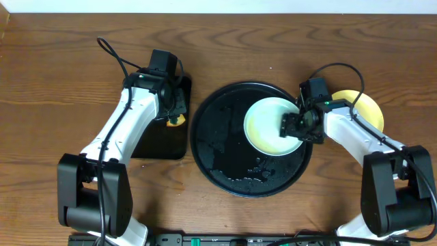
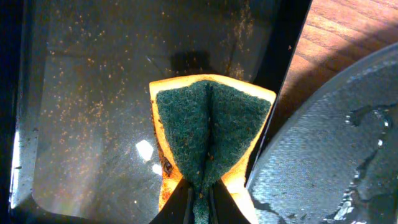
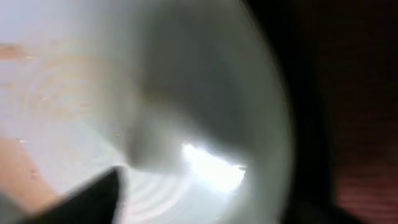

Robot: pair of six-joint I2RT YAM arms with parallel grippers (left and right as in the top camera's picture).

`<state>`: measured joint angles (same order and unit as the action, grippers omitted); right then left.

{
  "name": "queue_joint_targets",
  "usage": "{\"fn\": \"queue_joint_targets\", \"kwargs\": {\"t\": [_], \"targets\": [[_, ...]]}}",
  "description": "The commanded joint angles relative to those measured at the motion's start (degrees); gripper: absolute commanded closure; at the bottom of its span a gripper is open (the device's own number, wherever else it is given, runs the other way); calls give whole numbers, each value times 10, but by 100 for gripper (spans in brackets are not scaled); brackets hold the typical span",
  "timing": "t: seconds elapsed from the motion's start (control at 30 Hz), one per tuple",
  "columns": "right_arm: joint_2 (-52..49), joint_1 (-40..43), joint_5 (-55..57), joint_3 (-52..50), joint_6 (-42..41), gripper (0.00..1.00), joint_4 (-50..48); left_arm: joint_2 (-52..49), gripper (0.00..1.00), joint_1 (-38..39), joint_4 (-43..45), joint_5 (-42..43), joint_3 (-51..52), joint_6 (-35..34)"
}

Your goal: Clean dirty plates on tray and stack at the side

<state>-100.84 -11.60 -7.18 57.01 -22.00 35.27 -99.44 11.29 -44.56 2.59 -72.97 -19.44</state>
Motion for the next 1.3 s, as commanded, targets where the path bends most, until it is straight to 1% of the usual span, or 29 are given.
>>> {"fn": "queue_joint_targets", "kwargs": {"t": [0.0, 0.1, 0.13, 0.2, 0.27, 0.3, 0.33, 0.37, 0.43, 0.57, 0.67, 0.77, 0.9, 1.13, 1.27], "targets": [[-5, 6, 24, -10, -3, 1, -2, 2, 92, -1, 0, -7, 1, 5], [-5, 6, 24, -10, -3, 1, -11, 2, 92, -1, 0, -7, 1, 5], [-5, 6, 24, -10, -3, 2, -12, 2, 92, -1, 0, -7, 1, 5], [-5, 6, 23, -10, -3, 17, -12, 2, 92, -1, 0, -7, 1, 5], [-5, 6, 23, -10, -3, 36, -10, 2, 92, -1, 0, -7, 1, 5], [-5, 6, 23, -10, -3, 50, -9, 2, 92, -1, 0, -7, 1, 5], [-5, 6, 22, -10, -3, 60, -8, 2, 92, -1, 0, -7, 1, 5], [-5, 6, 22, -10, -3, 67, -7, 2, 92, -1, 0, -7, 1, 5], [-5, 5, 21, -10, -3, 76, -6, 2, 92, -1, 0, -7, 1, 5], [-5, -3, 22, -10, -3, 81, -6, 2, 92, -1, 0, -7, 1, 5], [-5, -12, 22, -10, -3, 87, -7, 2, 92, -1, 0, -7, 1, 5], [-5, -14, 22, -10, -2, 88, -8, 2, 92, -1, 0, -7, 1, 5], [-5, -13, 22, -10, -2, 99, -9, 2, 92, -1, 0, -7, 1, 5], [-4, -13, 22, -10, 0, 99, -14, 2, 92, -1, 0, -7, 1, 5], [3, -13, 22, 0, 28, 99, -16, 2, 92, -1, 0, -7, 1, 5]]}}
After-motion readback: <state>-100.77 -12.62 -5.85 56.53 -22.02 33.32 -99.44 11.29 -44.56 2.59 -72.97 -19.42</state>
